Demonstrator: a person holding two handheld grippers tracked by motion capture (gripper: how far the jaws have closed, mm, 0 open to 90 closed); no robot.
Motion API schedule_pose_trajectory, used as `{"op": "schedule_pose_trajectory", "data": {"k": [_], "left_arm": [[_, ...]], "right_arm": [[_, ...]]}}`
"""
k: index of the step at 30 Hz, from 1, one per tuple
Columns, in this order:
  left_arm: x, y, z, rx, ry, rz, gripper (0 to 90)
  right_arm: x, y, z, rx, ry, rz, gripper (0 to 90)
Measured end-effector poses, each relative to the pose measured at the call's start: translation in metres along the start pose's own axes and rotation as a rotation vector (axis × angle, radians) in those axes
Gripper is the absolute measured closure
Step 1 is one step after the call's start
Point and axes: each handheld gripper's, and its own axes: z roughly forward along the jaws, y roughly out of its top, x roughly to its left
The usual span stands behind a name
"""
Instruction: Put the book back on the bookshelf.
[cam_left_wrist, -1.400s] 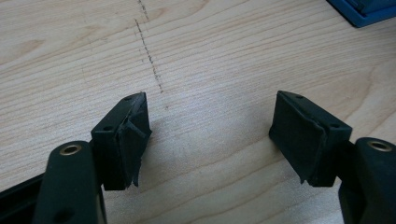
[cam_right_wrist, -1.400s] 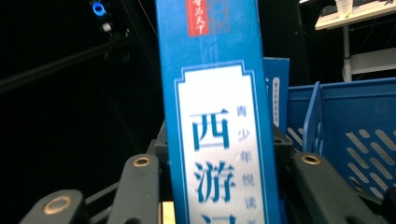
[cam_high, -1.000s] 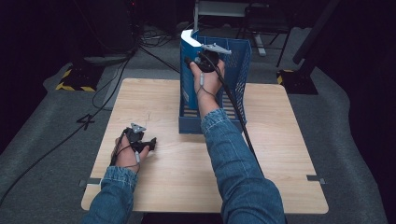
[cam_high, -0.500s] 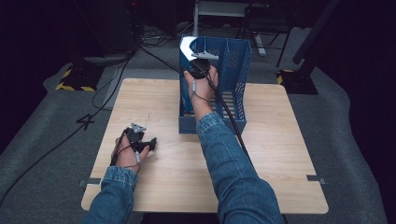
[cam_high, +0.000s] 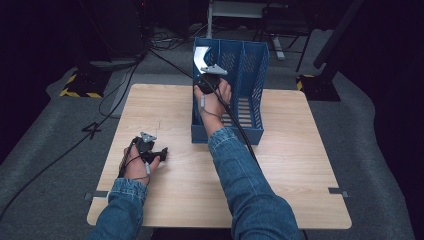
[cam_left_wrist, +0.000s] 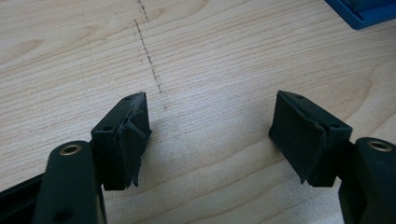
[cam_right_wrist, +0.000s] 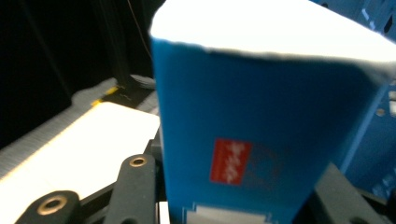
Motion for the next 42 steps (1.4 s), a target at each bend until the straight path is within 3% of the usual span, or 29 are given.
{"op": "schedule_pose_trajectory", "data": {"k": [1, 2, 4, 13, 21, 31, 42], "left_arm": [[0.000, 0.000, 0.000, 0.000, 0.000, 0.000, 28.4], [0.000, 0.000, 0.000, 0.000, 0.000, -0.001, 28.3], [0.000, 0.000, 0.000, 0.000, 0.002, -0.001, 28.4], [-0.002, -0.001, -0.001, 0.002, -0.003, -0.002, 28.4], [-0.002, -0.001, -0.001, -0.001, -0.003, -0.004, 28.3], [-0.001, -0.002, -0.002, 0.001, -0.002, 0.004, 28.1], [0.001, -0.007, -0.006, -0.002, -0.019, 0.005, 27.6]], "right_arm": [[0.000, 0.000, 0.000, 0.000, 0.000, 0.000, 58.7], [0.008, -0.004, -0.001, 0.003, -0.029, -0.037, 58.1], [0.012, -0.006, -0.001, -0.006, -0.057, -0.064, 58.2], [0.002, -0.004, 0.015, -0.034, -0.089, -0.033, 59.1], [0.005, -0.006, 0.014, -0.040, -0.085, -0.033, 56.3], [-0.008, 0.004, -0.009, -0.021, 0.001, -0.021, 43.6], [-0.018, 0.024, -0.063, -0.064, 0.121, -0.049, 42.2]]}}
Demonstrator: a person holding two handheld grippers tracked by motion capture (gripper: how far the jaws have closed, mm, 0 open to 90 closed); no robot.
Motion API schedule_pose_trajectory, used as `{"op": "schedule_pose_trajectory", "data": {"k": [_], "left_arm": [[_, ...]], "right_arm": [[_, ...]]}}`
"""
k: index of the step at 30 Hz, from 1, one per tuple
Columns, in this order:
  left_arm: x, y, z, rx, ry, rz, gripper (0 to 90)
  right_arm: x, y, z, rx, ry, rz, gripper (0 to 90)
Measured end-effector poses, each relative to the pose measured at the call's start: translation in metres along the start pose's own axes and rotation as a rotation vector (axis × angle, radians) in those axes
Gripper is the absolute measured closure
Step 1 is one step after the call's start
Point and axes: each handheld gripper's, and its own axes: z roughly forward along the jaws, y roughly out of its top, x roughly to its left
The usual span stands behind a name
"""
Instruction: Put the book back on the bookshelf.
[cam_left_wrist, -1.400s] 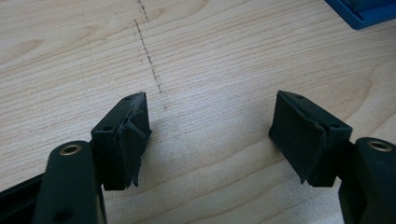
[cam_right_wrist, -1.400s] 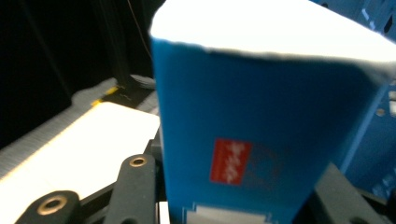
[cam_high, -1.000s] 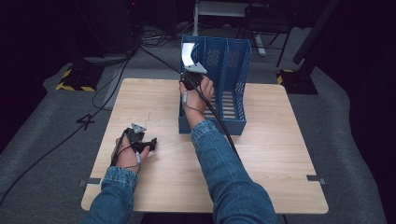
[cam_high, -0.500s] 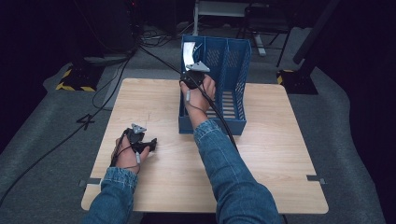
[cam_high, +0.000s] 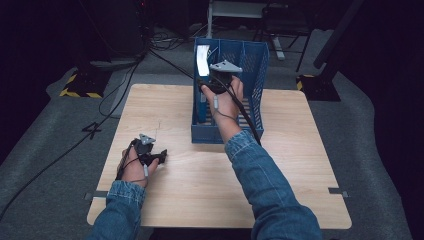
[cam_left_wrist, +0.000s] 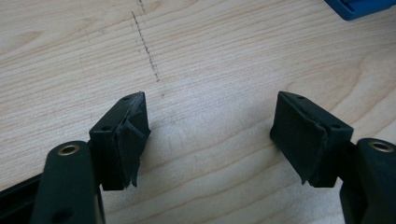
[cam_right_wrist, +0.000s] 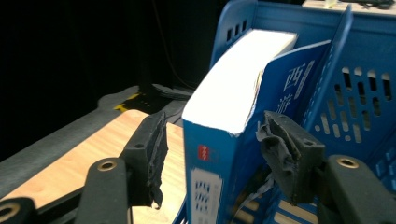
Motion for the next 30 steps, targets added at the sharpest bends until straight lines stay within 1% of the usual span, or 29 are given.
{"op": "schedule_pose_trajectory", "data": {"k": [2, 3, 6, 7, 9, 11, 12, 14, 15, 16, 19, 21, 22, 23, 24, 27, 28, 30], "left_arm": [[0.001, -0.001, -0.001, 0.003, -0.004, 0.003, 27.4], [0.001, -0.001, -0.001, 0.002, -0.008, 0.002, 27.4], [0.002, -0.001, -0.001, 0.000, -0.013, 0.014, 27.4], [0.002, -0.001, -0.001, 0.003, -0.017, 0.016, 27.4], [0.002, -0.001, -0.001, 0.005, -0.021, 0.020, 27.1], [0.003, 0.000, 0.000, 0.003, -0.021, 0.027, 26.5], [0.003, 0.001, 0.001, 0.006, -0.025, 0.024, 26.1], [0.005, 0.003, 0.003, 0.008, -0.024, 0.035, 24.8], [0.004, 0.003, 0.003, 0.008, -0.024, 0.030, 24.4], [0.005, 0.005, 0.004, 0.012, -0.028, 0.035, 24.1], [0.005, 0.006, 0.006, 0.009, -0.026, 0.029, 23.2], [0.006, 0.007, 0.007, 0.009, -0.026, 0.034, 22.8], [0.006, 0.007, 0.007, 0.009, -0.027, 0.034, 22.7], [0.006, 0.007, 0.007, 0.009, -0.027, 0.034, 22.6], [0.006, 0.007, 0.007, 0.010, -0.029, 0.034, 22.6], [0.006, 0.007, 0.007, 0.009, -0.029, 0.034, 22.6], [0.006, 0.007, 0.007, 0.009, -0.027, 0.035, 22.7], [0.006, 0.007, 0.007, 0.010, -0.026, 0.036, 22.7]], "right_arm": [[-0.002, 0.003, -0.013, -0.004, 0.026, -0.005, 41.9], [-0.002, 0.003, -0.013, -0.004, 0.026, -0.005, 41.9], [-0.006, 0.004, -0.035, -0.002, 0.056, -0.028, 41.5], [-0.008, 0.004, -0.042, 0.009, 0.069, -0.049, 41.0], [-0.012, 0.004, -0.056, 0.032, 0.076, -0.088, 41.0], [-0.016, 0.004, -0.068, 0.036, 0.082, -0.091, 40.6], [-0.019, 0.005, -0.075, 0.037, 0.087, -0.089, 40.2], [-0.027, 0.004, -0.091, 0.043, 0.091, -0.088, 40.1], [-0.030, 0.003, -0.097, 0.047, 0.090, -0.084, 40.0], [-0.033, 0.002, -0.101, 0.049, 0.089, -0.085, 40.0], [-0.043, -0.003, -0.119, 0.067, 0.094, -0.079, 39.7], [-0.047, -0.006, -0.128, 0.074, 0.092, -0.086, 39.8], [-0.051, -0.010, -0.134, 0.081, 0.097, -0.098, 39.7], [-0.051, -0.010, -0.134, 0.081, 0.097, -0.098, 39.7], [-0.058, -0.018, -0.142, 0.116, 0.108, -0.124, 39.7], [-0.063, -0.024, -0.148, 0.131, 0.098, -0.135, 39.7], [-0.067, -0.028, -0.153, 0.142, 0.103, -0.133, 39.5], [-0.073, -0.033, -0.159, 0.144, 0.110, -0.131, 39.1]]}}
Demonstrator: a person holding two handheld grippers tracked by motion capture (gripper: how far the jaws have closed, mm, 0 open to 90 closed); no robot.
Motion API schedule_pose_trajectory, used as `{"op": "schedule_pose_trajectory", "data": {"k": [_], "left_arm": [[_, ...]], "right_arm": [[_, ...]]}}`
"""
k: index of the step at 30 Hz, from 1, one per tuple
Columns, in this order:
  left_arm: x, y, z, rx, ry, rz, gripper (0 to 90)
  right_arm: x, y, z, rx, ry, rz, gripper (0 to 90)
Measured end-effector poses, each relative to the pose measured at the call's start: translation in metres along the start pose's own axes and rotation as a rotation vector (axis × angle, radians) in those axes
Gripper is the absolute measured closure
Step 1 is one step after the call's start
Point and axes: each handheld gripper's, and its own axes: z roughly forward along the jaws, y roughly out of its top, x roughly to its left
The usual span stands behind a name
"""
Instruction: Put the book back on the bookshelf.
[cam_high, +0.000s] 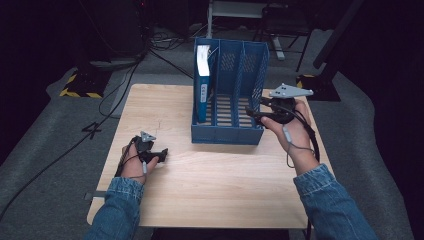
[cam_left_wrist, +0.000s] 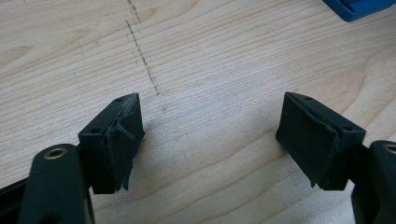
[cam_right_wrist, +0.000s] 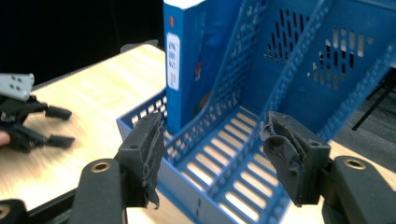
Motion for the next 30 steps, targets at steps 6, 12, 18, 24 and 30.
{"op": "schedule_pose_trajectory", "data": {"k": [6, 12, 18, 24, 30], "left_arm": [[0.000, -0.002, -0.002, 0.001, -0.009, 0.002, 22.7], [0.000, -0.004, -0.004, 0.004, -0.012, 0.007, 22.7], [0.000, -0.006, -0.006, 0.001, -0.005, 0.005, 22.7], [0.000, -0.008, -0.008, 0.003, -0.011, 0.008, 22.7], [0.000, -0.008, -0.008, 0.003, -0.010, 0.008, 22.8]], "right_arm": [[-0.019, -0.027, -0.014, 0.025, 0.035, 0.008, 38.2], [-0.041, -0.061, -0.024, 0.055, -0.012, 0.073, 37.7], [-0.056, -0.091, -0.030, 0.066, -0.028, 0.121, 37.7], [-0.068, -0.124, -0.032, 0.139, -0.068, 0.111, 37.4], [-0.075, -0.153, -0.034, 0.144, -0.080, 0.181, 37.4]]}}
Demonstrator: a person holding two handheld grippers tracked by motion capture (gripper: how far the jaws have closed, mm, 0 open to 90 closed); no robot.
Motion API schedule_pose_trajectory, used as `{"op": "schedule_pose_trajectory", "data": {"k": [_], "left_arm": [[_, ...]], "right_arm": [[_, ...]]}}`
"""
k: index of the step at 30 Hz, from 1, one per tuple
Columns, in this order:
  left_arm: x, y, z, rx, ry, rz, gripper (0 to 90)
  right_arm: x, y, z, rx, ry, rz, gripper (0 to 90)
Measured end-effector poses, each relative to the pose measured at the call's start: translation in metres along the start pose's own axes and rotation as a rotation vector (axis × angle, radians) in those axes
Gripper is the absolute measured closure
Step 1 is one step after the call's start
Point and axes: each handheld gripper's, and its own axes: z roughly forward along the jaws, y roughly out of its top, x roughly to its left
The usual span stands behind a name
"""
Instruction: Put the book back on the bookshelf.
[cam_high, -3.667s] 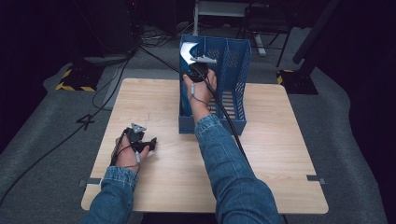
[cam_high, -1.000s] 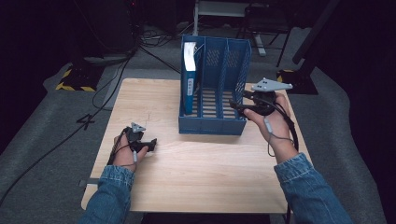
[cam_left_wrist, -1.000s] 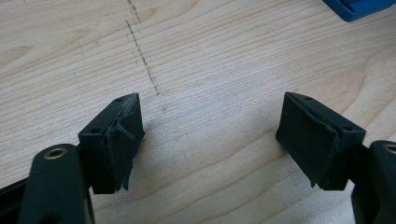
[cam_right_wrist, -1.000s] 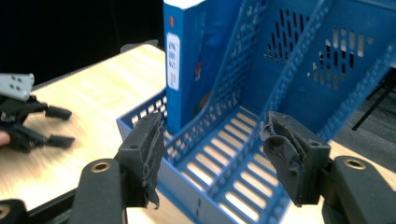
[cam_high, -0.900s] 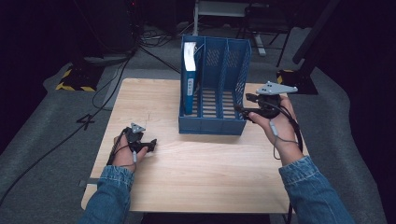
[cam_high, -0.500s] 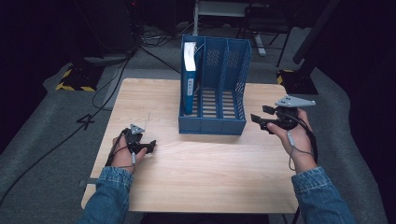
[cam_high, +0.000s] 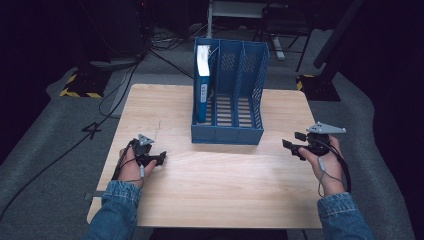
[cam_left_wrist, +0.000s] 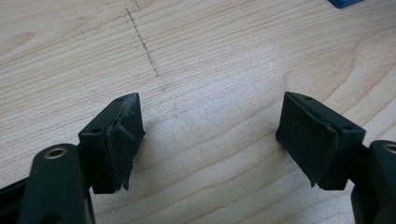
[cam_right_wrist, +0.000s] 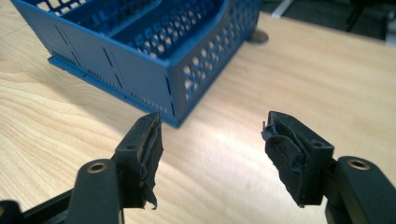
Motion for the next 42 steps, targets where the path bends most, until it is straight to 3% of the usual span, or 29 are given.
{"op": "schedule_pose_trajectory", "data": {"k": [2, 3, 5, 7, 10, 14, 18, 25, 28, 30, 32, 42], "left_arm": [[0.000, 0.000, 0.000, 0.000, 0.000, 0.000, 22.7], [0.000, 0.000, 0.000, 0.000, -0.001, -0.001, 22.7], [0.000, 0.000, 0.000, 0.000, -0.001, 0.000, 22.6], [0.000, 0.000, 0.000, -0.001, -0.002, -0.002, 22.7], [0.000, 0.000, 0.000, -0.001, -0.002, -0.002, 22.6], [0.000, 0.000, 0.000, -0.002, -0.001, -0.001, 22.7], [0.000, 0.001, 0.001, -0.001, 0.003, -0.003, 22.6], [0.000, 0.002, 0.002, 0.001, 0.000, 0.005, 22.4], [0.000, 0.002, 0.002, 0.000, -0.001, 0.005, 22.4], [0.000, 0.002, 0.003, -0.001, 0.002, 0.002, 22.3], [0.000, 0.002, 0.003, -0.002, 0.002, 0.002, 22.3], [0.000, 0.002, 0.003, -0.002, 0.002, 0.001, 22.3]], "right_arm": [[-0.003, -0.010, 0.001, 0.025, -0.007, 0.020, 37.3], [-0.007, -0.022, 0.003, 0.069, 0.012, 0.036, 37.3], [-0.009, -0.027, 0.003, 0.063, 0.019, 0.030, 37.3], [-0.014, -0.041, 0.003, 0.052, 0.058, 0.075, 37.3], [-0.019, -0.053, 0.005, 0.061, 0.034, 0.067, 36.9], [-0.023, -0.067, 0.009, 0.062, 0.033, 0.095, 36.4], [-0.027, -0.078, 0.014, 0.059, 0.001, 0.078, 36.1], [-0.029, -0.091, 0.025, 0.106, -0.026, 0.024, 33.2], [-0.028, -0.095, 0.030, 0.099, -0.033, -0.011, 22.8], [-0.027, -0.094, 0.033, 0.122, -0.020, -0.037, 10.9], [-0.027, -0.094, 0.034, 0.131, -0.045, -0.015, 8.9], [-0.027, -0.094, 0.035, 0.134, -0.043, -0.013, 7.2]]}}
